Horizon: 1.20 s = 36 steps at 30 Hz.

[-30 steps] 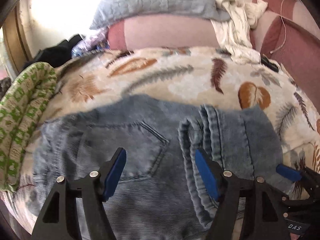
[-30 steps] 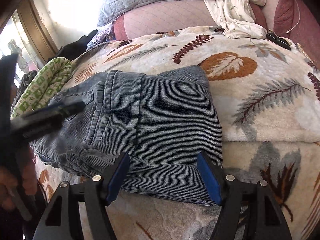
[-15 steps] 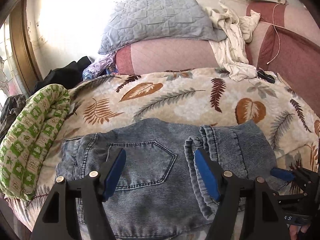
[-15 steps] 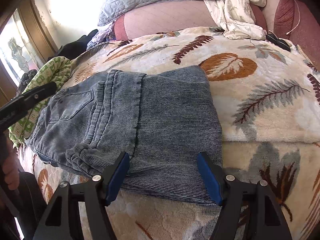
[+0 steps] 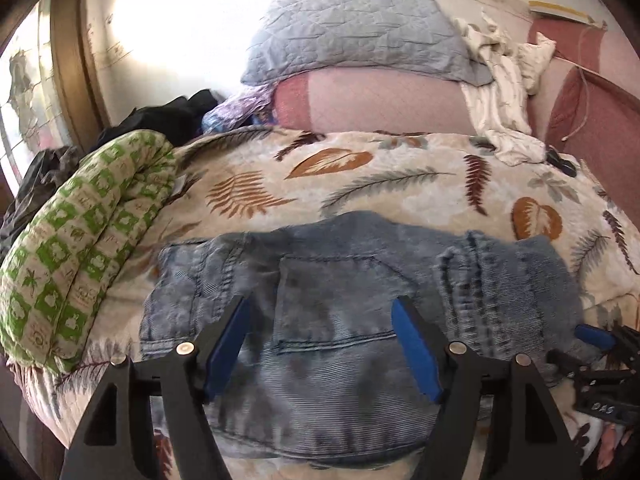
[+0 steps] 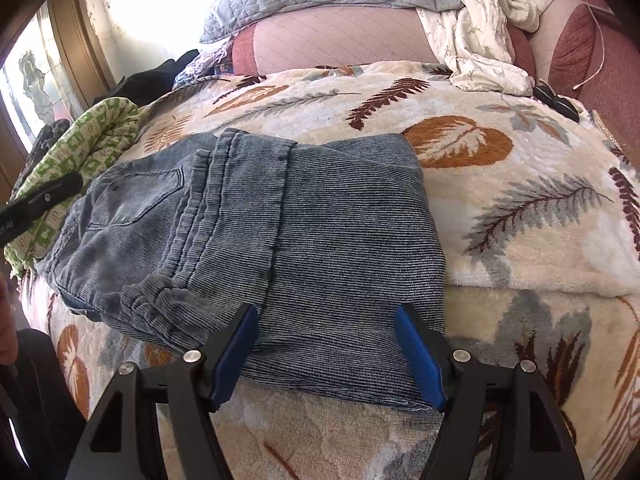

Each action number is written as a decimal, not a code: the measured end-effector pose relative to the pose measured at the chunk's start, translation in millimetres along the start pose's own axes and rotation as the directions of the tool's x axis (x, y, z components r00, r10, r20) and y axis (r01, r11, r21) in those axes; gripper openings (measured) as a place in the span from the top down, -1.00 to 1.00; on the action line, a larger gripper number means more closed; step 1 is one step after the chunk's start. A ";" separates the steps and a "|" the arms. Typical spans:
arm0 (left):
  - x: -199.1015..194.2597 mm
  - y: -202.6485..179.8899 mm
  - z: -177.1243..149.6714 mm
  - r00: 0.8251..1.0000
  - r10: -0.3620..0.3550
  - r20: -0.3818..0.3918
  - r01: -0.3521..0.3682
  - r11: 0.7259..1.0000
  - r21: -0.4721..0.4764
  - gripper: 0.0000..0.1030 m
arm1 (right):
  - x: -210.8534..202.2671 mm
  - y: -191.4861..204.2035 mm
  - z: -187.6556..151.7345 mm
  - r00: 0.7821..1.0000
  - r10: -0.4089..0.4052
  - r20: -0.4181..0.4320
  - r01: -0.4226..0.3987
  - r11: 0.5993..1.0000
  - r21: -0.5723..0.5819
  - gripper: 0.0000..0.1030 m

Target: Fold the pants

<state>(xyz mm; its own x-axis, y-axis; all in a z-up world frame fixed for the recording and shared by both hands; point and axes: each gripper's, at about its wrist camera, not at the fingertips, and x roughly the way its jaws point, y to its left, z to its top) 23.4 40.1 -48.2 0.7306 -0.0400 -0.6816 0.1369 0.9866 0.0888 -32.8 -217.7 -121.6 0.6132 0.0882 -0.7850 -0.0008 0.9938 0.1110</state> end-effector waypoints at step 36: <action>10.5 226.0 -64.1 0.991 0.056 -0.124 -0.119 0.795 -0.595 -0.55 | 5.0 219.1 134.7 0.973 0.232 -0.008 -0.217 0.895 -0.390 -0.57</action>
<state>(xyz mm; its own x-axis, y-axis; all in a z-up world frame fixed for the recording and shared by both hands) 19.1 272.8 -81.8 0.6483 0.0348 -0.7606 -0.3766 0.8829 -0.2805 76.5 -8.5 -19.1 0.5901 0.3170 -0.7425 -0.4420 0.8965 0.0315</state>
